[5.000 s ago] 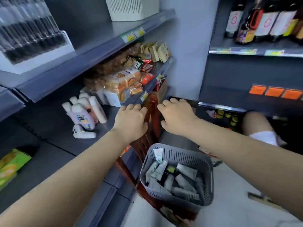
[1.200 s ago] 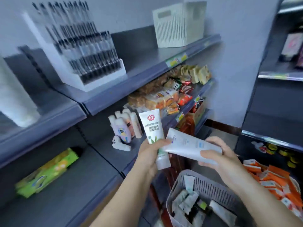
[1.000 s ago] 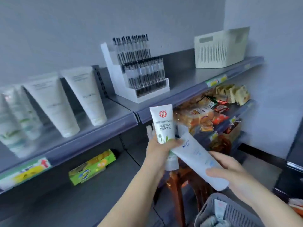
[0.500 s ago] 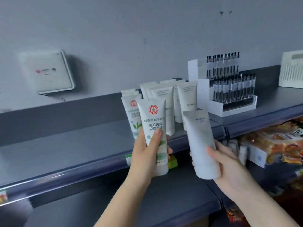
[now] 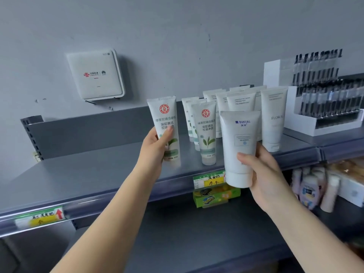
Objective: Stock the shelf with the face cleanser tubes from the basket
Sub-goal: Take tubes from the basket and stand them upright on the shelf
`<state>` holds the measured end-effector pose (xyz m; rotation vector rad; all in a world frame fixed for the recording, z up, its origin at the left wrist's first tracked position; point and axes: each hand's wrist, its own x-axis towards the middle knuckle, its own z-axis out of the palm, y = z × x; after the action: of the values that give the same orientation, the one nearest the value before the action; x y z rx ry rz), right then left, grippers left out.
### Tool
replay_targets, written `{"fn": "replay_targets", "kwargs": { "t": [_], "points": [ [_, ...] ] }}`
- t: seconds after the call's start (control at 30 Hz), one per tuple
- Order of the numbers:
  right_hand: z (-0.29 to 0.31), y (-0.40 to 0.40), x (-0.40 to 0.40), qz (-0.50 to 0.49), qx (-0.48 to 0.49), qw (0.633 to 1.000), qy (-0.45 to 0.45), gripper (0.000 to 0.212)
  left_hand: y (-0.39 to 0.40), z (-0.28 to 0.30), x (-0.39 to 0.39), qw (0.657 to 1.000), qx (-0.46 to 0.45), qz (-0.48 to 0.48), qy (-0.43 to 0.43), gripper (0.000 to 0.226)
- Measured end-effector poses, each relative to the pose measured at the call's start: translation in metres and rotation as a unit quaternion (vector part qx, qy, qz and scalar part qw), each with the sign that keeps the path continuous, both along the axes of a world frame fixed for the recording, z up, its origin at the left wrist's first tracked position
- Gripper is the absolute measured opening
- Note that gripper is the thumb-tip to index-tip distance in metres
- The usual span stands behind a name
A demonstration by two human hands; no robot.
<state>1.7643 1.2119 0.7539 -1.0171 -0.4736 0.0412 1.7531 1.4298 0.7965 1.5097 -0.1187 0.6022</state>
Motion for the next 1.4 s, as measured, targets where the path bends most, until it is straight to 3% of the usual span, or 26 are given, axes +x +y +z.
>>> {"fn": "replay_targets", "kwargs": {
  "t": [0.2,0.4,0.53,0.73,0.83,0.93,1.03,1.17,1.23,1.4],
  "points": [
    [0.0,0.001,0.01,0.006,-0.022,1.0,-0.008,0.046,-0.004,-0.012,0.026,0.998,-0.014,0.003,0.063,0.009],
    [0.002,0.001,0.014,0.029,-0.053,0.998,-0.029,0.043,-0.009,-0.013,0.031,0.997,0.002,-0.006,0.074,0.011],
    [0.002,0.004,0.016,0.047,-0.078,0.995,-0.03,0.055,-0.01,-0.011,0.027,0.995,0.028,-0.003,0.094,0.011],
    [0.003,0.011,0.016,0.07,-0.083,0.993,-0.039,0.044,-0.006,-0.009,0.022,0.991,0.064,0.018,0.115,0.021],
    [0.008,0.017,0.014,0.086,-0.093,0.991,-0.052,0.044,-0.002,-0.012,0.016,0.99,0.081,0.07,0.089,0.038],
    [0.015,0.03,0.009,0.11,-0.107,0.985,-0.076,0.04,0.006,-0.011,-0.004,0.987,0.041,0.157,0.018,0.045],
    [0.021,0.055,-0.001,0.104,-0.141,0.98,-0.098,0.042,0.017,-0.006,-0.03,0.995,-0.008,0.083,-0.048,0.053],
    [0.027,0.093,-0.015,0.089,-0.182,0.973,-0.112,0.045,0.027,0.0,-0.061,0.997,0.059,-0.001,-0.048,0.046],
    [0.029,0.111,-0.018,0.087,-0.197,0.97,-0.117,0.043,0.034,0.002,-0.07,0.995,0.094,0.012,-0.036,0.037],
    [0.035,0.149,-0.014,0.038,-0.262,0.954,-0.138,0.048,0.066,0.007,-0.07,0.995,0.085,0.058,-0.01,0.02]
  ]
}}
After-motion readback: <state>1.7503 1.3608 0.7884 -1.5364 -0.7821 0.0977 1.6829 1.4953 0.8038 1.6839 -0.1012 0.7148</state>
